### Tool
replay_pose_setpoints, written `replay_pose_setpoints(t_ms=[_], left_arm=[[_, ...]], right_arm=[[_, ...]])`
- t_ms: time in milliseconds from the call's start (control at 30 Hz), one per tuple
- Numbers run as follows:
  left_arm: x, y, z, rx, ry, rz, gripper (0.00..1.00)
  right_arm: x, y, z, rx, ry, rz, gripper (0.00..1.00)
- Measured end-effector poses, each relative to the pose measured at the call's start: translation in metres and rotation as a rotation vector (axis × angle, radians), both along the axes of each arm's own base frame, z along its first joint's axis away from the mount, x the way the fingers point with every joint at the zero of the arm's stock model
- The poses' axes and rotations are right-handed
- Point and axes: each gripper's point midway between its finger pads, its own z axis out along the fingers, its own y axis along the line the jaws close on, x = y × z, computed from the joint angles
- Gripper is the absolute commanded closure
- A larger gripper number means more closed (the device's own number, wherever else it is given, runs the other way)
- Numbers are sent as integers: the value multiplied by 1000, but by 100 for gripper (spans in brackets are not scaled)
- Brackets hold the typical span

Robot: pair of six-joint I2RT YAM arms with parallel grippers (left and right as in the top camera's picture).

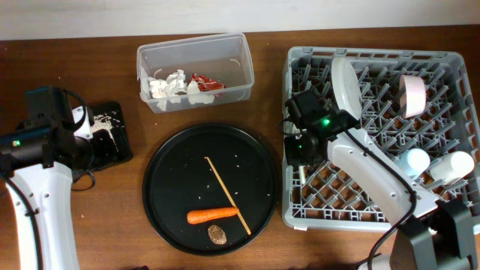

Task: Sort waste into correct bins and load items into the dishwasher rack
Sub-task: 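Grasp the wooden chopstick on the round tray with the right gripper, then place the chopstick into the rack beside the fork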

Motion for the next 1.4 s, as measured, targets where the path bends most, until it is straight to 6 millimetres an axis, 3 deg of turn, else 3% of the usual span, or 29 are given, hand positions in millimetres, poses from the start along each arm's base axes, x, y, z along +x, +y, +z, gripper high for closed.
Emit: replay_pose_setpoints(t_ms=[67,233,333,400,467,533,600,800,933,1000,1067,1133,1200,1400], left_arm=[[0,0,0,0,2,0,1],[-1,0,0,-1,2,0,1],[-1,0,0,-1,4,0,1],[-1,0,0,-1,5,0,1],[-1,0,0,-1,5,0,1],[-1,0,0,-1,5,0,1],[-1,0,0,-1,4,0,1],[-1,0,0,-1,5,0,1],[-1,0,0,-1,5,0,1],[-1,0,0,-1,5,0,1],[-1,0,-1,-1,6,0,1],[-1,0,-1,-1,6,0,1],[-1,0,-1,-1,6,0,1],[-1,0,-1,-1,6,0,1]], right_arm=[[0,1,-1,3,-3,0,65],[-5,-1,-1,-3,19,1,62],[3,6,28,8,-10,20,58],[15,25,60,43,-98,87,55],[11,55,83,79,-168,190,55],[-3,84,83,92,-170,286,55],[-15,111,70,88,-146,368,55],[-53,174,-21,33,47,541,55],[-72,191,-63,-1,121,578,55],[-76,189,-86,-33,168,569,56],[-75,189,-87,-39,164,554,61],[-73,187,-88,-51,157,543,85],[-69,184,-88,-70,147,526,95],[-66,182,-87,-78,143,501,96]])
